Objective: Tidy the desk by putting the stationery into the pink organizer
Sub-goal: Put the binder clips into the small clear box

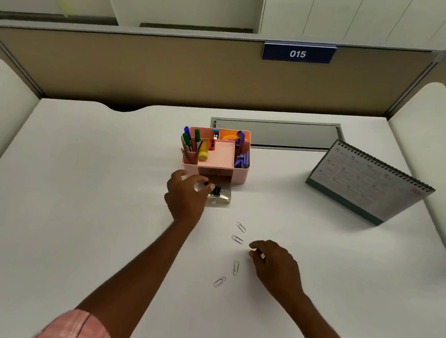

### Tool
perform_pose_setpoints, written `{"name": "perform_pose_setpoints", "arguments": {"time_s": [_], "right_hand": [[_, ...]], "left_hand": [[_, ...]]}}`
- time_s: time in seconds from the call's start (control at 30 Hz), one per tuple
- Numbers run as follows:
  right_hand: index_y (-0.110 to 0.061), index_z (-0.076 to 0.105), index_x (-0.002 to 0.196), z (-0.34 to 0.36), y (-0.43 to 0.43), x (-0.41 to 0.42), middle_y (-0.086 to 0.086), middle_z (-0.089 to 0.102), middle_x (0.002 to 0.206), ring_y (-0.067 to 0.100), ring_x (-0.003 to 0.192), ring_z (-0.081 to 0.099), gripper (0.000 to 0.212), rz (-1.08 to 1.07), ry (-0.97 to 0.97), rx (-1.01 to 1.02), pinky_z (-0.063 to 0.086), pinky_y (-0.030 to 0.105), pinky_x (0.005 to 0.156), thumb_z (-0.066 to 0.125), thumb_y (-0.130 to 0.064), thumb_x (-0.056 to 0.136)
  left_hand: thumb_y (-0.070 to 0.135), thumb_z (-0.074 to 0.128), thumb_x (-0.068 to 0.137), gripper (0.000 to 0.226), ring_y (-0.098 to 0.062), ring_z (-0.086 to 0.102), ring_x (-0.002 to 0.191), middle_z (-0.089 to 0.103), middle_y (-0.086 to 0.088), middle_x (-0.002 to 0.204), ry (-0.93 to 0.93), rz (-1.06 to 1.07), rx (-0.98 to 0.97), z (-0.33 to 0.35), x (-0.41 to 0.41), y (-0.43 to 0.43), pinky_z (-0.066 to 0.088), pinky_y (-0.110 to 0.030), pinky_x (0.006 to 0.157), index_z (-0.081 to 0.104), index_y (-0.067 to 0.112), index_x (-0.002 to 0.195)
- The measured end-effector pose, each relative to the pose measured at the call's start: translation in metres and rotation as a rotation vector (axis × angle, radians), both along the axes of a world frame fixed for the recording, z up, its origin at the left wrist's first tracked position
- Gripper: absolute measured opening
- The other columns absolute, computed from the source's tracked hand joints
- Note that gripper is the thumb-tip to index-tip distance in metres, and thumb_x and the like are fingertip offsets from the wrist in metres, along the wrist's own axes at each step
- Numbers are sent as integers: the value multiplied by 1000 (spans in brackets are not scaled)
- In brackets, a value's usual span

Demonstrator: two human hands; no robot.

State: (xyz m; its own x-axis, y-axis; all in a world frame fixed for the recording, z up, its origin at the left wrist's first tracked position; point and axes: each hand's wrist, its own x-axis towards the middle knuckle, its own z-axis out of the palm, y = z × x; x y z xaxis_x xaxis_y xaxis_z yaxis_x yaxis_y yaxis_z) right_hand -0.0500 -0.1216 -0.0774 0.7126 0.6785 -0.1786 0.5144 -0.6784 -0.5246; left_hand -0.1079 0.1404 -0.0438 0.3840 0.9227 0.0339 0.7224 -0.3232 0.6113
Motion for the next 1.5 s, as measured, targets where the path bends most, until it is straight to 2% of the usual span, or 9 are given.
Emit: {"name": "perform_pose_setpoints", "arguments": {"time_s": [0.23,0.43,0.57,0.63,0.77,0.9,1.07,1.3,1.5], "right_hand": [[-40,66,115,3,-6,1,-17,68,103,7,89,65,19,-23,10,6,52,31,77,57,-39,98],[-40,66,115,0,-13,6,-18,67,104,6,91,64,20,-37,24,-13,50,30,76,57,-38,99],[-40,66,116,-1,-13,7,-17,67,106,7,94,65,20,-28,23,-28,49,29,76,56,-38,99],[-39,66,116,-2,-13,7,-17,67,106,8,94,65,20,-24,19,-22,50,30,76,56,-37,99],[-37,67,116,-3,-11,5,-16,66,105,9,96,63,20,4,19,-4,52,31,77,57,-35,99],[-34,67,114,-11,-10,1,-16,64,104,9,103,59,18,45,-17,8,52,31,76,56,-34,99],[-31,66,107,-21,-12,-4,-14,60,100,12,100,57,15,81,-70,0,54,32,70,54,-29,98],[-31,65,107,-20,-12,-6,-14,58,101,11,99,55,15,100,-85,4,53,32,69,54,-28,97],[-32,64,107,-19,-11,-7,-15,57,102,10,100,54,15,92,-96,-11,53,32,67,53,-28,97]], "left_hand": [[46,89,74,33,-22,66,95,69,-1,107,123,73,-174,-27,27,13,60,-41,77,79,26,99],[45,89,75,33,-21,68,92,74,2,106,96,14,-168,-39,32,10,61,-41,75,80,26,100],[46,85,79,40,-21,68,100,72,-1,114,42,-45,-155,-34,28,7,54,-31,74,79,23,111],[41,83,84,39,-22,66,108,69,-2,122,-9,-42,-107,-26,20,-4,55,-32,78,76,21,116],[31,77,90,32,-23,60,116,63,-4,128,-56,-59,116,-21,-9,-35,55,-39,89,72,18,119],[26,70,95,24,-24,58,120,65,-1,122,-64,-258,285,-35,-36,-62,49,-40,93,72,19,117],[28,64,98,35,-25,56,133,65,-3,136,6,-454,237,-57,-41,-76,48,-43,106,69,16,130],[21,65,97,50,-24,44,147,53,-5,154,88,-508,173,-53,-29,-70,44,-42,115,58,15,146],[27,55,104,54,-19,27,155,38,-1,163,137,-516,90,-49,-13,-58,26,-36,124,42,20,156]]}}
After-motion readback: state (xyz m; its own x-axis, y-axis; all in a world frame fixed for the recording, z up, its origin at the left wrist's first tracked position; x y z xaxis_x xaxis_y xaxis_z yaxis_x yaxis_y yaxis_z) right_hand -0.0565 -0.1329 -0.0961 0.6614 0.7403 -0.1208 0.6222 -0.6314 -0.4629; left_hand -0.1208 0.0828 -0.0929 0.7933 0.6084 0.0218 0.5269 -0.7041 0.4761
